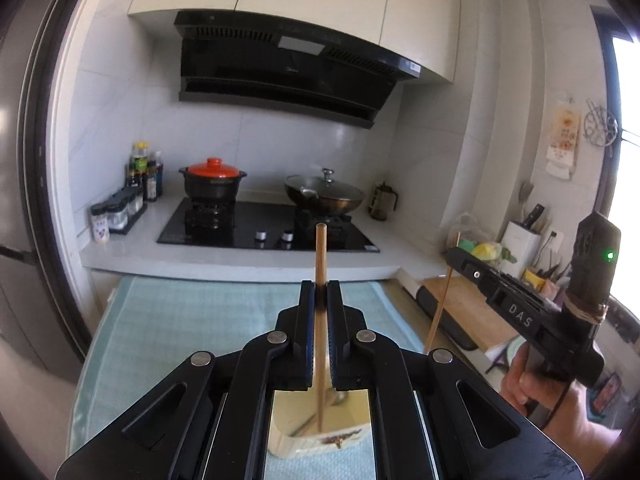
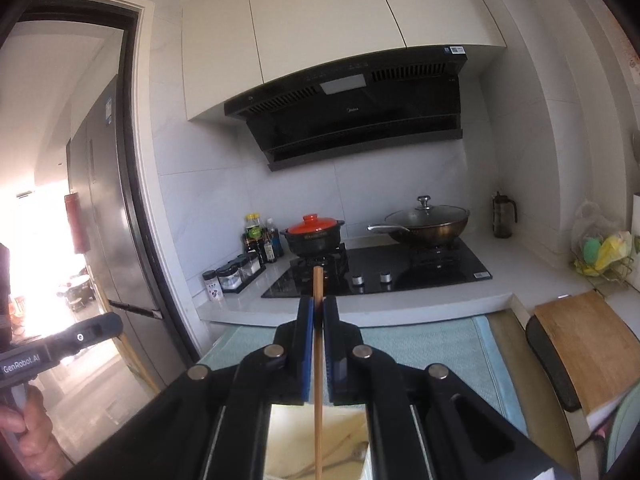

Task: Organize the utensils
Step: 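Carry both held chopsticks up over the cream caddy, then drop both chopsticks into the caddy and open both tools, then withdraw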

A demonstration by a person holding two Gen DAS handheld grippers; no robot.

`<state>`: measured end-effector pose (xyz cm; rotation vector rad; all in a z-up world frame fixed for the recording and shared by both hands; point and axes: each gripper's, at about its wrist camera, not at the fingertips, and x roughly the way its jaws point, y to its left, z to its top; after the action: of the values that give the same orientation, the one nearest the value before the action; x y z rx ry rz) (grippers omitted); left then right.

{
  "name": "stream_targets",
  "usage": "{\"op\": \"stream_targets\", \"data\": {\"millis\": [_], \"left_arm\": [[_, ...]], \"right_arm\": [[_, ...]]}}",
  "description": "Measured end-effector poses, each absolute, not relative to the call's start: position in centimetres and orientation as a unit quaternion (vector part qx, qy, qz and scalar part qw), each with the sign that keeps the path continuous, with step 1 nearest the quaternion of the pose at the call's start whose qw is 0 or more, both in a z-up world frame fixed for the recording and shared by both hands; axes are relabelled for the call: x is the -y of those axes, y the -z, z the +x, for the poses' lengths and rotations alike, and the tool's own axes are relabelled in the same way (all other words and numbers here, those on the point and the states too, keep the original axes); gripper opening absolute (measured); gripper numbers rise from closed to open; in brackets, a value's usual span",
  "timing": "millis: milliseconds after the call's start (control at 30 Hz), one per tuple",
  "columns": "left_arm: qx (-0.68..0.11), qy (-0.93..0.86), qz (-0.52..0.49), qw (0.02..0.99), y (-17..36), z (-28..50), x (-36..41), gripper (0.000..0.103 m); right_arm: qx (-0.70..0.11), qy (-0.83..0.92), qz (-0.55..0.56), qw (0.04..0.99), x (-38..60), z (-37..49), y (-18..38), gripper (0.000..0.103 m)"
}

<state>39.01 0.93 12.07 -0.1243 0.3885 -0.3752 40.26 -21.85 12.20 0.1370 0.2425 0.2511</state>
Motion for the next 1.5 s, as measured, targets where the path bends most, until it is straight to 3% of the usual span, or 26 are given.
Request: {"op": "stream_targets", "data": {"millis": [200,633,700,733,767,800,833,867,967,1033,1200,1500], "left_arm": [[-0.225,0.182,-0.058,0.955,-9.3,43.4,1.0,0.003],[-0.360,0.183,-0.068,0.912,-0.7,48.4,2.9,0.005],[-0.363,0.176,-0.067,0.912,-0.8,48.0,2.7,0.016],[-0.363,0.175,-0.064,0.913,-1.1,47.6,2.4,0.033],[-0.357,0.173,-0.062,0.916,-1.6,46.9,2.1,0.051],[-0.347,0.170,-0.056,0.921,-2.2,46.0,1.7,0.058],[-0.337,0.168,-0.048,0.925,-2.8,45.0,1.3,0.067],[-0.331,0.167,-0.038,0.928,-3.2,44.2,1.0,0.072],[-0.326,0.154,0.000,0.933,-4.4,40.2,-0.3,0.085],[-0.329,0.147,0.020,0.933,-4.7,36.9,-1.3,0.089],[-0.349,0.138,0.037,0.926,-3.1,29.1,-3.8,0.096],[-0.382,0.106,0.001,0.918,4.8,18.2,-5.5,0.096]], "right_arm": [[-0.133,-0.139,0.060,0.979,20.6,44.7,-10.3,0.005],[-0.324,-0.174,0.076,0.927,19.5,49.6,-0.4,0.007],[-0.339,-0.171,0.079,0.922,19.5,49.7,0.1,0.008],[-0.340,-0.171,0.082,0.921,19.7,49.5,0.0,0.010],[-0.336,-0.168,0.085,0.923,20.0,49.1,-0.3,0.020],[-0.328,-0.164,0.088,0.926,20.3,48.4,-1.0,0.036],[-0.320,-0.159,0.087,0.930,20.7,47.6,-1.7,0.045],[-0.310,-0.155,0.083,0.934,21.0,46.6,-2.6,0.057],[-0.305,-0.145,0.044,0.940,21.6,43.5,-4.8,0.058],[-0.307,-0.140,0.015,0.941,22.0,40.5,-6.0,0.059],[-0.320,-0.148,-0.034,0.935,23.1,31.7,-6.3,0.072],[-0.340,-0.129,-0.050,0.930,24.0,16.0,1.2,0.073]]}}
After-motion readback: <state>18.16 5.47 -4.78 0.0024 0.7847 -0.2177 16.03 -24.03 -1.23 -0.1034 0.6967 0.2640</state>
